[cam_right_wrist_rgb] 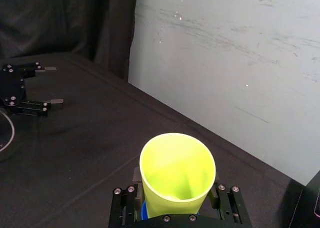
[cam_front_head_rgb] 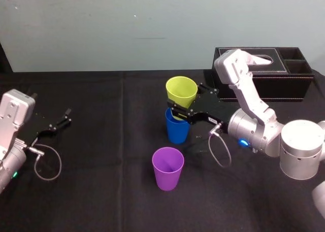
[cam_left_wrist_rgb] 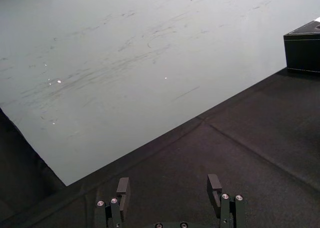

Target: Stack the three plastic cups sequentially using one hand.

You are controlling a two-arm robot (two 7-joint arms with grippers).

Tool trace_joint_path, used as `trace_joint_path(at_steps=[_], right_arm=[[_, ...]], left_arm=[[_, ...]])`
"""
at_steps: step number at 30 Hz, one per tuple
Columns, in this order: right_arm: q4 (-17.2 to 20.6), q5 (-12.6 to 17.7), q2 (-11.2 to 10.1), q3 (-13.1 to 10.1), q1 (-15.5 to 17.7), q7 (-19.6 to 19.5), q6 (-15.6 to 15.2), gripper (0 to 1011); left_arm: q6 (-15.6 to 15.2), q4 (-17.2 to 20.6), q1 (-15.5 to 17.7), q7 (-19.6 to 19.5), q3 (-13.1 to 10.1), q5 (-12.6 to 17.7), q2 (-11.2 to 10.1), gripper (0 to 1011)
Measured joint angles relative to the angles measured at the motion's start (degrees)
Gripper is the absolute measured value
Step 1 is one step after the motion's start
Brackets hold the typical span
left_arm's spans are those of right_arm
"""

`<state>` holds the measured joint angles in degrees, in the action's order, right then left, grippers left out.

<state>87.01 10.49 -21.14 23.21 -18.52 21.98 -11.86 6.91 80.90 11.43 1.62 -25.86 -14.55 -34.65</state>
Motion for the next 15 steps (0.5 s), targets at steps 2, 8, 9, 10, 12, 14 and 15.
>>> trace_joint_path(at_steps=[2, 8, 9, 10, 12, 14, 15], right_arm=[[-0.34, -0.13, 0.16, 0.09, -0.20, 0.00, 0.04, 738], [-1.79, -0.46, 0.69, 0.28, -0.75, 0.09, 0.47, 738], [-1.98, -0.49, 0.76, 0.30, -0.81, 0.10, 0.53, 738], [-2.26, -0.53, 0.86, 0.32, -0.91, 0.13, 0.67, 738], [-2.58, -0.57, 0.96, 0.34, -1.01, 0.18, 0.80, 738], [-2.96, -0.62, 1.09, 0.36, -1.12, 0.23, 0.93, 738], [-3.08, -0.64, 1.13, 0.38, -1.16, 0.25, 0.96, 738]], left_arm=[[0.00, 0.00, 0.00, 0.00, 0.00, 0.00, 0.00, 1010], [0.00, 0.00, 0.00, 0.00, 0.00, 0.00, 0.00, 1010], [0.00, 0.00, 0.00, 0.00, 0.00, 0.00, 0.00, 1010], [0.00, 0.00, 0.00, 0.00, 0.00, 0.00, 0.00, 1010], [0.00, 0.00, 0.00, 0.00, 0.00, 0.00, 0.00, 1010], [0.00, 0.00, 0.00, 0.00, 0.00, 0.00, 0.00, 1010], [0.00, 0.00, 0.00, 0.00, 0.00, 0.00, 0.00, 1010]])
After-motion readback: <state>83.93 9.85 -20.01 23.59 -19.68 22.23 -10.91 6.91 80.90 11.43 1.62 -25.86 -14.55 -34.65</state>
